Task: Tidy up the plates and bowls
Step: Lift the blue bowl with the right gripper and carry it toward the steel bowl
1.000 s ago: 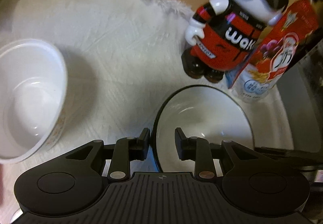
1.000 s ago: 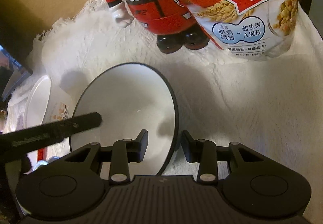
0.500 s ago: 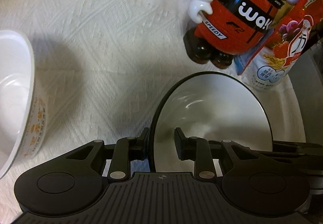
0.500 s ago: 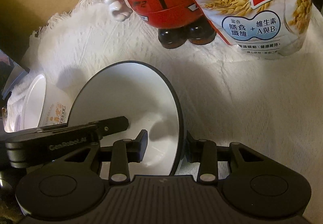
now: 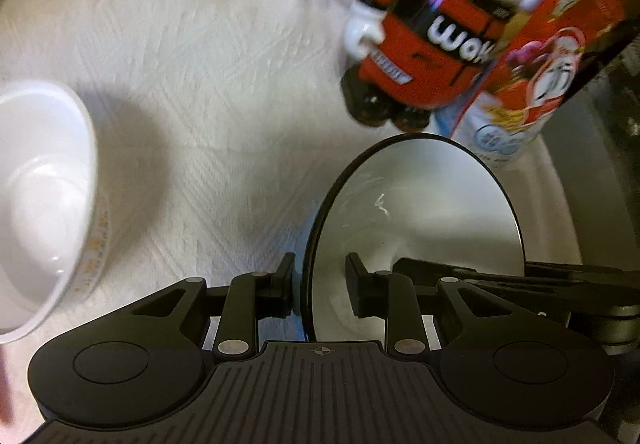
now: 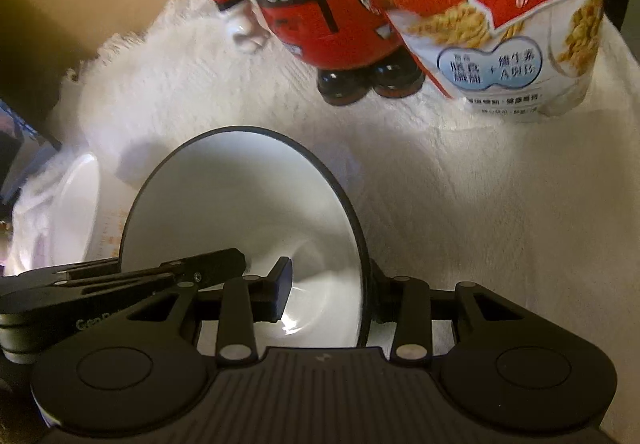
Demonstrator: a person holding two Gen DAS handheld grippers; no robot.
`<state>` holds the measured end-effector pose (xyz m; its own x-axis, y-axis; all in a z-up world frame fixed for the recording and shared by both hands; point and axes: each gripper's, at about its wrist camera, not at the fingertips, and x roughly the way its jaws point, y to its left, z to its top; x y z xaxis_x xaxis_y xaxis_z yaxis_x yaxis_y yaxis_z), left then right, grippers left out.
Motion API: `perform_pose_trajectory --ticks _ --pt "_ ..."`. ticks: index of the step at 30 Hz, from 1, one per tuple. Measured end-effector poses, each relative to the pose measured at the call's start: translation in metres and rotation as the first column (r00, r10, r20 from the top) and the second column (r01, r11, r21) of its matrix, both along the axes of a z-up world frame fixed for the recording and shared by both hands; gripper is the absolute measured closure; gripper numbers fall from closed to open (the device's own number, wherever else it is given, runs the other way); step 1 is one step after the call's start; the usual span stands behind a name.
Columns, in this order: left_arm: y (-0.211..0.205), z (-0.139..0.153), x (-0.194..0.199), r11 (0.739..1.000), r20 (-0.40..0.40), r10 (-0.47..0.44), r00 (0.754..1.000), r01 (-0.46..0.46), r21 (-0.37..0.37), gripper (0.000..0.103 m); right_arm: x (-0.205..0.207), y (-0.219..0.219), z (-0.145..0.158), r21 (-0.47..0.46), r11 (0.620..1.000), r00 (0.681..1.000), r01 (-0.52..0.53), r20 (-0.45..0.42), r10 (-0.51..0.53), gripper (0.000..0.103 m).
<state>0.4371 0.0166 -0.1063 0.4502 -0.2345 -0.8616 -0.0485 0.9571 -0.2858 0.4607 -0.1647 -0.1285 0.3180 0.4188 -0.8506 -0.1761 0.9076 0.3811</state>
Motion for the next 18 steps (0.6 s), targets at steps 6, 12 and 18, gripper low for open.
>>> perform_pose_trajectory --ticks 6,12,18 --pt "-0.007 0.043 -0.015 1.000 0.047 -0.018 0.999 0.017 0.014 0.074 -0.017 -0.008 0.041 0.043 0.999 0.997 0.005 0.071 -0.009 0.063" --pt "-0.027 0.073 -0.033 0.998 0.067 -0.059 0.996 0.058 0.010 0.073 -0.045 -0.026 0.081 0.052 0.998 0.989 0.017 0.143 -0.024 0.062" --pt "-0.051 0.079 -0.060 0.990 0.059 -0.136 0.989 0.138 -0.030 0.073 -0.082 -0.051 0.104 0.024 1.000 0.986 0.014 0.168 -0.018 0.062"
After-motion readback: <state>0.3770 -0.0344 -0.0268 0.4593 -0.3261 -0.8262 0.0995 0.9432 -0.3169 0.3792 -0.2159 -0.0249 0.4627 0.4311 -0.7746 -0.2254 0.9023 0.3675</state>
